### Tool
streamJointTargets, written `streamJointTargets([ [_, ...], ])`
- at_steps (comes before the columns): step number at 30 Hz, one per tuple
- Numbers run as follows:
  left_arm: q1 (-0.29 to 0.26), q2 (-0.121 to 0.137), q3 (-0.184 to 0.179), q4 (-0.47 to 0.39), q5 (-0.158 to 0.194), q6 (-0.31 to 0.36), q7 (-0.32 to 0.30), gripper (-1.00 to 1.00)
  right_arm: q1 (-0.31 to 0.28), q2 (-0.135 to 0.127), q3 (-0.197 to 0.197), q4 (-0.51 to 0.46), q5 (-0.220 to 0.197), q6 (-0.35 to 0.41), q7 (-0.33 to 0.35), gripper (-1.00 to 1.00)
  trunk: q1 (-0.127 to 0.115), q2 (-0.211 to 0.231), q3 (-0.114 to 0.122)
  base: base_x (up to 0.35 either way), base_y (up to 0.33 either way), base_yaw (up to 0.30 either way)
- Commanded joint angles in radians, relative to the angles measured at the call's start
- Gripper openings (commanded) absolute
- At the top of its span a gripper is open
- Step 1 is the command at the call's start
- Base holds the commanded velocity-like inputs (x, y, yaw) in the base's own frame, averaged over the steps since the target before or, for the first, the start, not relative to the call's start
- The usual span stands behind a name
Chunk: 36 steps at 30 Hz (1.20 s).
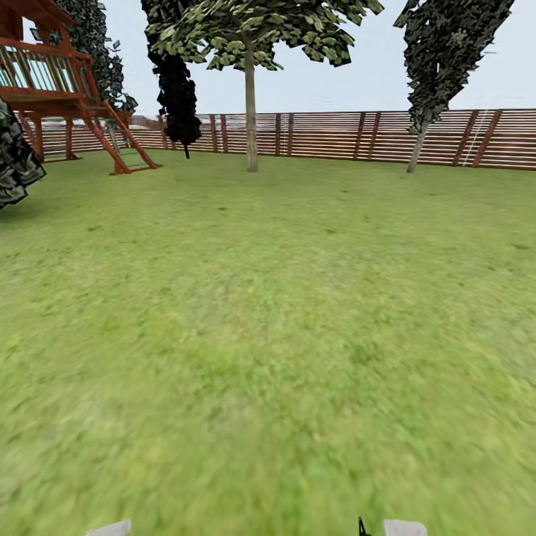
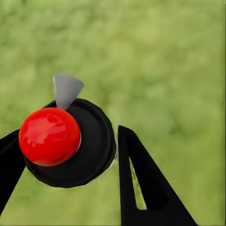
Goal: In the garden, pick up the pesticide atomizer on the floor and spray pesticide onto both trees until each tree trunk is fully covered.
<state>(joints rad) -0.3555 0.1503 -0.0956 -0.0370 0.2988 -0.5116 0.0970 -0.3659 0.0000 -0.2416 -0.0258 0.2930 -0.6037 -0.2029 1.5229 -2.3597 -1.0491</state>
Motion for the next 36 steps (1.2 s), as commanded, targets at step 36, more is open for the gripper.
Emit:
streamJointTargets([
  [36, 0.0, 0.0, -0.009, 0.0, 0.004, -0.004, 0.006, -1.0, -0.001, 0.0, -0.005, 0.002, 0.011, -0.002, -0.006, 1.0, 0.0, 0.0, -0.001, 0.339, 0.0, 0.0],
])
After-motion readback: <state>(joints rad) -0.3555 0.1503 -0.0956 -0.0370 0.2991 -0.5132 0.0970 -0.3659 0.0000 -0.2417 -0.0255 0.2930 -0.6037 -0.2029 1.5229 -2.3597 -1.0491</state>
